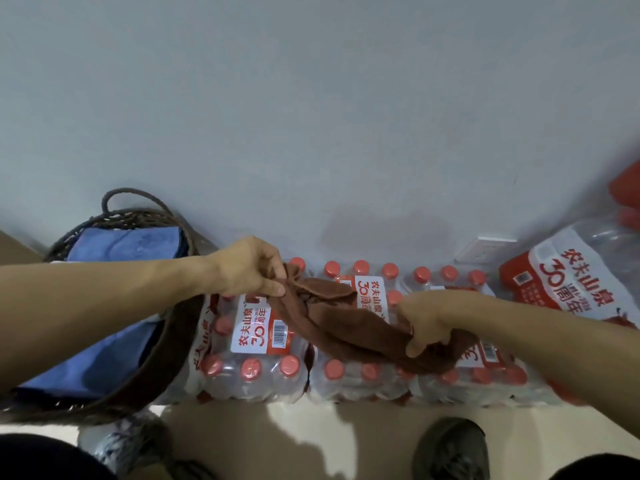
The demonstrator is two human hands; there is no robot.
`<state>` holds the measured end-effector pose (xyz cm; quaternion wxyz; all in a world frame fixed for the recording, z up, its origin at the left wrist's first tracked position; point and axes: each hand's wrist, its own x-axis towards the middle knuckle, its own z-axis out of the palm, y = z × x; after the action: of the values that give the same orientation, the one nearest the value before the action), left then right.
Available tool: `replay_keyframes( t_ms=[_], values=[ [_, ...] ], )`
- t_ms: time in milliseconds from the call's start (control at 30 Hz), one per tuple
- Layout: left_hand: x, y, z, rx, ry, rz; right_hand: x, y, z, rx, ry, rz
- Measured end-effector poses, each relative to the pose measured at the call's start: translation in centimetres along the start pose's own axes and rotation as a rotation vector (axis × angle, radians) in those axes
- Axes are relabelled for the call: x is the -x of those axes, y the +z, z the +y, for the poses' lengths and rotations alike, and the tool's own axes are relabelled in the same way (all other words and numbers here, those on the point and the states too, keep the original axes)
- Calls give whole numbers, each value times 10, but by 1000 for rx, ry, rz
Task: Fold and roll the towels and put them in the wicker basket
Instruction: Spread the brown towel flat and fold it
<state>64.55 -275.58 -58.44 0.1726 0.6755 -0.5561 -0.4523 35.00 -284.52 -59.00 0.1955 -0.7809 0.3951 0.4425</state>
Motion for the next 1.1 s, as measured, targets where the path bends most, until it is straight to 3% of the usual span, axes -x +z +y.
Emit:
replay_keyframes(
  t_ms=[67, 167, 233, 533, 667, 800, 967, 1100],
  values=[
    [6, 0, 11, 158, 34, 11, 7, -7, -8, -101, -125, 175],
    [17, 4, 39, 436, 107, -6, 28, -22, -33, -575, -400, 451],
    [23, 7, 56, 596, 153, -62, 38, -33, -48, -720, -499, 520],
    [56, -8, 92, 835, 219, -171, 85, -32, -56, -965, -425, 696],
    [66, -6, 96, 717, 267, -196, 93, -28, -69, -896, -564, 552],
    [69, -14, 92, 661, 253, -155, 96, -30, -80, -900, -482, 442],
    [65, -24, 75, 319, 217, 94, 102, -19, -83, -1063, -656, 172],
    [60, -21, 63, 27, 205, 235, 103, -14, -78, -907, -650, 122]
  ],
)
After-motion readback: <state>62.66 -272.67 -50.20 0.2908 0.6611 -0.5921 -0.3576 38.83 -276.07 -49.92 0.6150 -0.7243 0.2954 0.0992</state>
